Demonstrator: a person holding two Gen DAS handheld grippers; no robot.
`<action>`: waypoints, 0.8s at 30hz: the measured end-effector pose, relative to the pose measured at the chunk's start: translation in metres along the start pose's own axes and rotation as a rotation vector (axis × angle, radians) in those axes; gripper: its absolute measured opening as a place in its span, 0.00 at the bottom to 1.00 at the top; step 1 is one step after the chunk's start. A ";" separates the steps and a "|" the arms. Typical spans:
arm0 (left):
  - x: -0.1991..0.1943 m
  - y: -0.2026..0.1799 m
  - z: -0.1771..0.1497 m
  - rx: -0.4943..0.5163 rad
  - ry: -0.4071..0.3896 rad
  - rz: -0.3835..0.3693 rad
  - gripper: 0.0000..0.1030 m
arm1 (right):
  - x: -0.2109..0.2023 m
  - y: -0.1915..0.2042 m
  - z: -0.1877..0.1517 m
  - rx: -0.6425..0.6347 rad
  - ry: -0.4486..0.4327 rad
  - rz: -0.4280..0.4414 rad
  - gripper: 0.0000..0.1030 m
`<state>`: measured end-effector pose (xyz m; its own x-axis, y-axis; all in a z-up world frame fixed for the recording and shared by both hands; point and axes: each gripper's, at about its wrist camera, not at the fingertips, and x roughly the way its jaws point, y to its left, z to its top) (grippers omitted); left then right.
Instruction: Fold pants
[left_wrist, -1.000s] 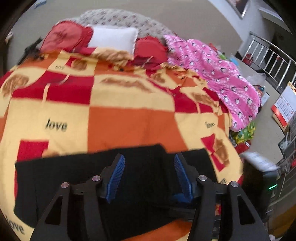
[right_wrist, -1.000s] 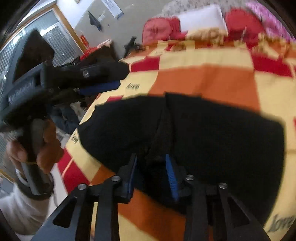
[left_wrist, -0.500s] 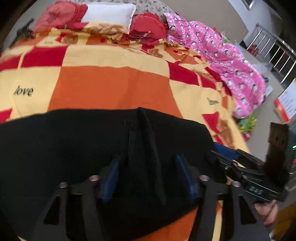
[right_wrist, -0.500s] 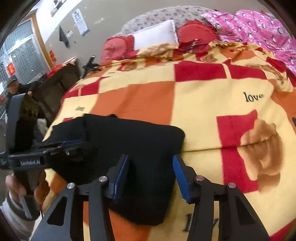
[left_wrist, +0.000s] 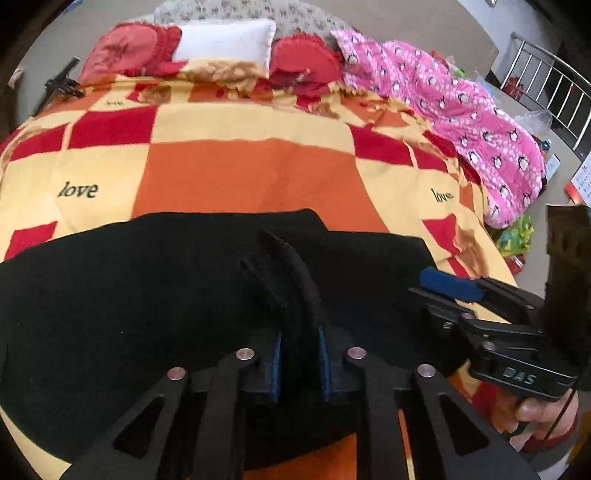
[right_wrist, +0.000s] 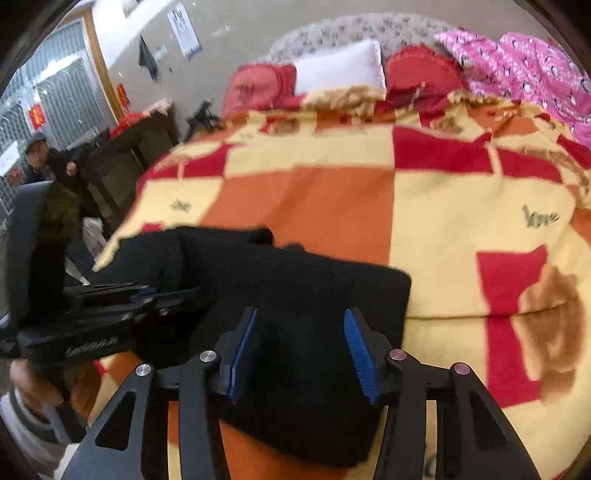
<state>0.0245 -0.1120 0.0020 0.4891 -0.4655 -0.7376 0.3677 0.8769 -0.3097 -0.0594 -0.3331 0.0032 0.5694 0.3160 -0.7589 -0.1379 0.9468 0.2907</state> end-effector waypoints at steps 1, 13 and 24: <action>-0.002 -0.004 -0.002 -0.002 0.003 0.006 0.24 | 0.002 0.000 -0.001 0.000 -0.005 0.000 0.48; -0.043 -0.030 -0.015 0.041 -0.090 0.096 0.40 | -0.036 0.001 -0.007 0.004 -0.035 -0.065 0.56; -0.006 -0.027 -0.013 -0.006 -0.054 0.119 0.45 | -0.005 0.022 -0.015 -0.111 0.019 -0.067 0.56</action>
<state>0.0020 -0.1310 0.0070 0.5714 -0.3635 -0.7358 0.2998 0.9271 -0.2251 -0.0775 -0.3129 0.0046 0.5651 0.2516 -0.7857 -0.1897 0.9665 0.1730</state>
